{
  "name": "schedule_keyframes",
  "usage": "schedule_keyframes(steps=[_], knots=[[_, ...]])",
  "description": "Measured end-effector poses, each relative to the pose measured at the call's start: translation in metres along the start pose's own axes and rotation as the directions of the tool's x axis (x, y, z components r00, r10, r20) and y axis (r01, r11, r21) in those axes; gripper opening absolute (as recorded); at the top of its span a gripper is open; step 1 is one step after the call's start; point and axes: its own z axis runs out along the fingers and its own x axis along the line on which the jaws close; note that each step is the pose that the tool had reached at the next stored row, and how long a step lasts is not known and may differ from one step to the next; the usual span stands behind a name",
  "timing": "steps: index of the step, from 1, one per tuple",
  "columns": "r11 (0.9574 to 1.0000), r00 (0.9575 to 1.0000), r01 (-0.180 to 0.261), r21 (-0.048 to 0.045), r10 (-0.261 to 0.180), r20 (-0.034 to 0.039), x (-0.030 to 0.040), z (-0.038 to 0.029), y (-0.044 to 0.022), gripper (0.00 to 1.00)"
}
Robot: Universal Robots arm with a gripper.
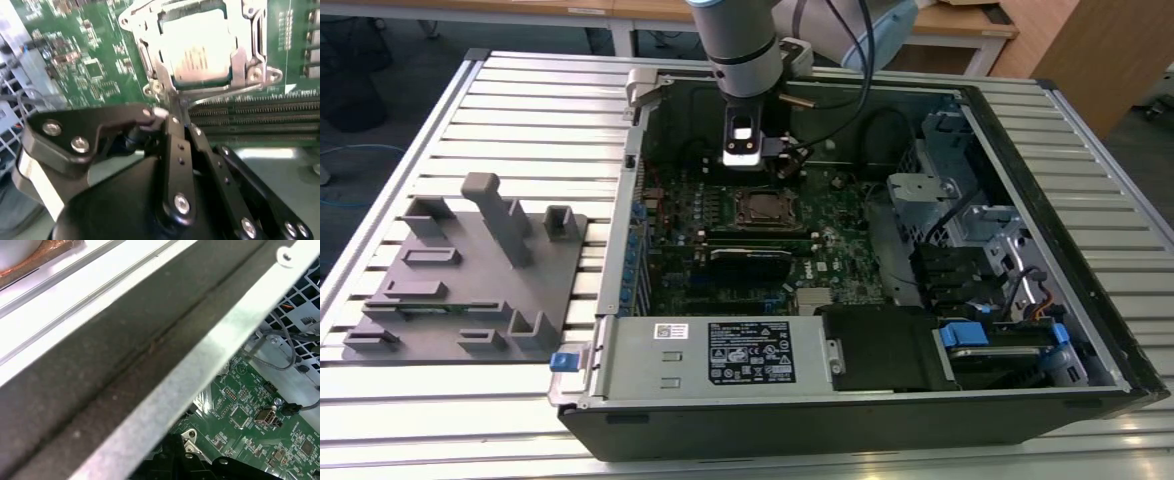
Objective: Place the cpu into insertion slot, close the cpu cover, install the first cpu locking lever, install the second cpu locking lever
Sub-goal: 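Install the first cpu locking lever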
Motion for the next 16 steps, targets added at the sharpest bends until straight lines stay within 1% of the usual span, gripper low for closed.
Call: schedule_keyframes(steps=[6, 16], knots=[[1.0000, 1.0000, 0.000, 0.0001, 0.000, 0.0001, -0.0003, -0.0001, -0.0005, 0.10], [1.0000, 1.0000, -0.001, -0.0004, 0.001, -0.0004, 0.0021, -0.0011, -0.0026, 0.10]])
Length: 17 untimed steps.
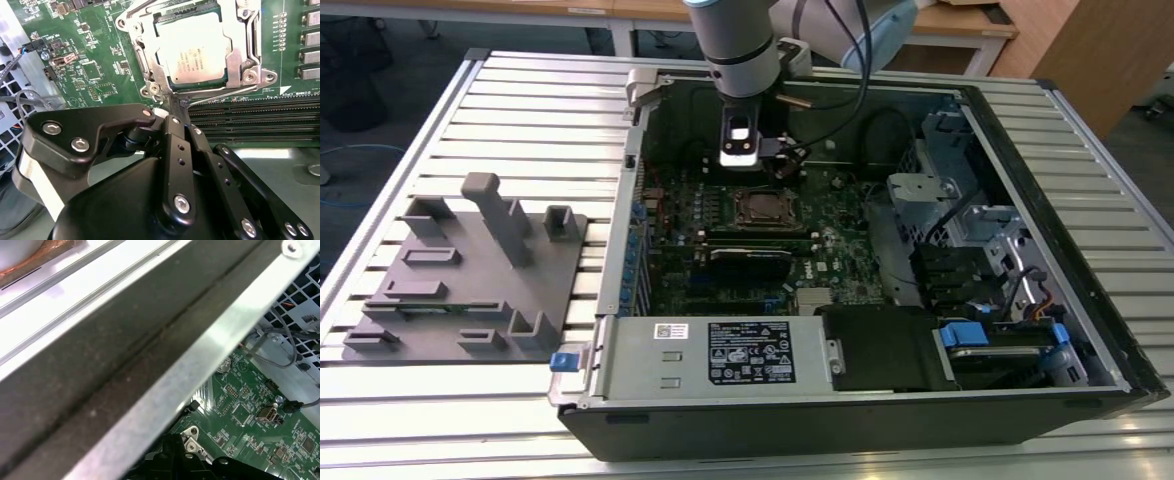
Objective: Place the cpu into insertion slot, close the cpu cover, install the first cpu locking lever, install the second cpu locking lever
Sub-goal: 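Install the first cpu locking lever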
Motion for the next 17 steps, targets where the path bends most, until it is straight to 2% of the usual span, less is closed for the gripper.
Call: schedule_keyframes(steps=[17], knots=[[1.0000, 1.0000, -0.003, -0.0006, 0.003, -0.0006, 0.0023, 0.0009, -0.0001, 0.10]])
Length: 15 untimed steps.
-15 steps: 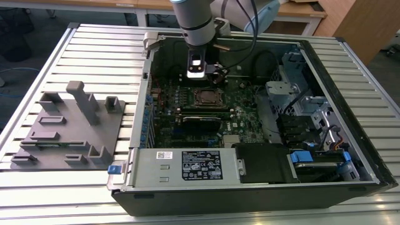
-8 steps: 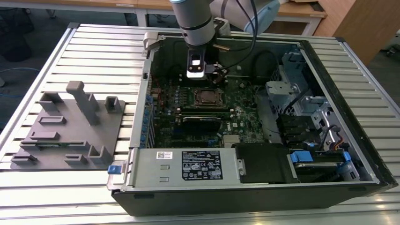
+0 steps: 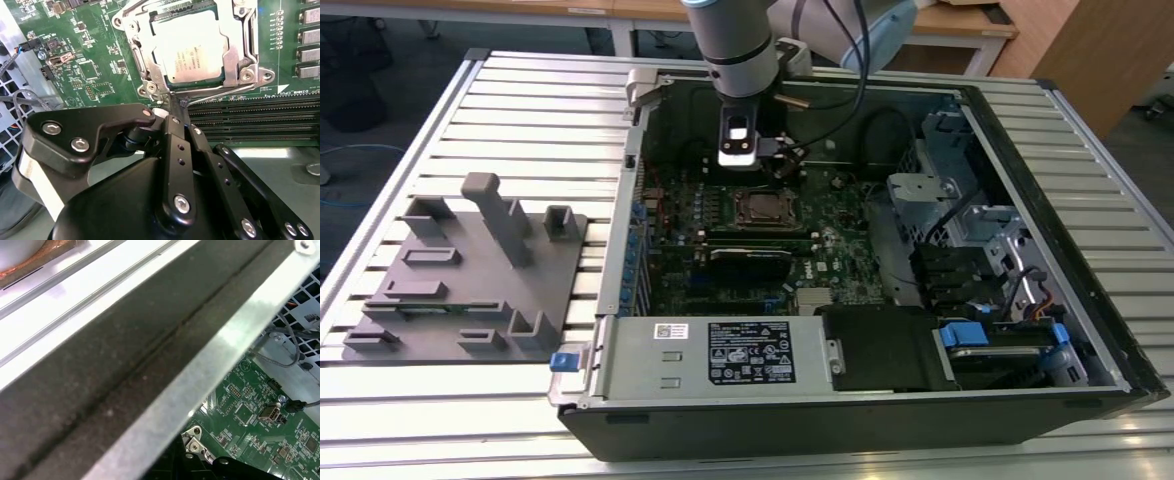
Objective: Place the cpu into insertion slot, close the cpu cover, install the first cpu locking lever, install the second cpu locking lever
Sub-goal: 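Install the first cpu locking lever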
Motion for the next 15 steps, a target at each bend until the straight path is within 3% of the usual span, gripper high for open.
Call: schedule_keyframes(steps=[7, 15], knots=[[1.0000, 1.0000, -0.002, 0.0022, 0.002, 0.0025, 0.0005, 0.0005, 0.0002, 0.10], [0.9998, 0.9996, 0.000, 0.0207, 0.000, 0.0283, 0.0006, 0.0015, 0.0000, 0.10]])
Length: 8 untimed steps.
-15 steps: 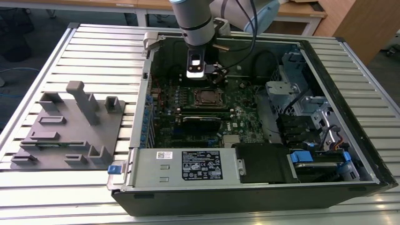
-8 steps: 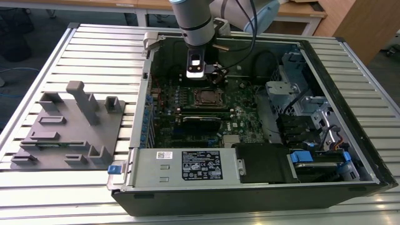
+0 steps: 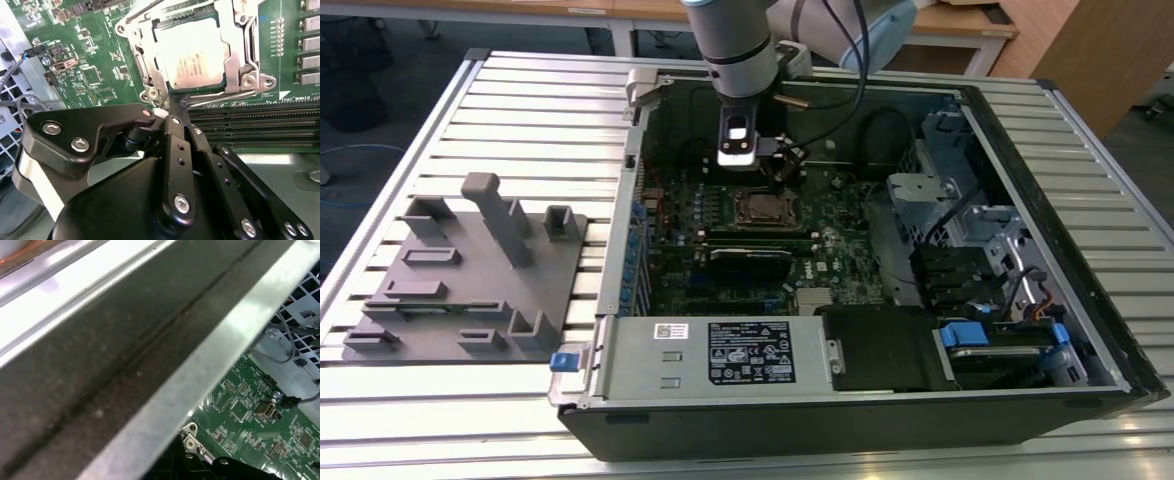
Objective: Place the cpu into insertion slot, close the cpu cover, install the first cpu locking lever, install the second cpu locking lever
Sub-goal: 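Install the first cpu locking lever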
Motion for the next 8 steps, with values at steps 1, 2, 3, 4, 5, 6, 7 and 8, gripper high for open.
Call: schedule_keyframes(steps=[1, 2, 3, 4, 5, 6, 7, 8], knots=[[1.0000, 1.0000, 0.000, 0.0021, 0.000, 0.0035, 0.0001, 0.0002, -0.0001, 0.10], [1.0000, 1.0000, 0.001, 0.0052, -0.001, 0.0081, 0.0001, 0.0004, -0.0001, 0.10], [1.0000, 0.9999, 0.002, 0.0081, -0.002, 0.0130, 0.0001, 0.0006, -0.0001, 0.10], [1.0000, 0.9999, 0.002, 0.0095, -0.002, 0.0152, 0.0002, 0.0007, -0.0002, 0.10], [1.0000, 0.9999, 0.002, 0.0097, -0.002, 0.0153, 0.0001, 0.0007, -0.0002, 0.10], [1.0000, 0.9999, 0.001, 0.0098, -0.001, 0.0153, 0.0001, 0.0007, -0.0002, 0.10], [1.0000, 0.9999, 0.001, 0.0098, -0.001, 0.0154, 0.0001, 0.0007, -0.0002, 0.10], [1.0000, 0.9999, 0.001, 0.0097, -0.001, 0.0154, 0.0002, 0.0007, -0.0002, 0.10]])
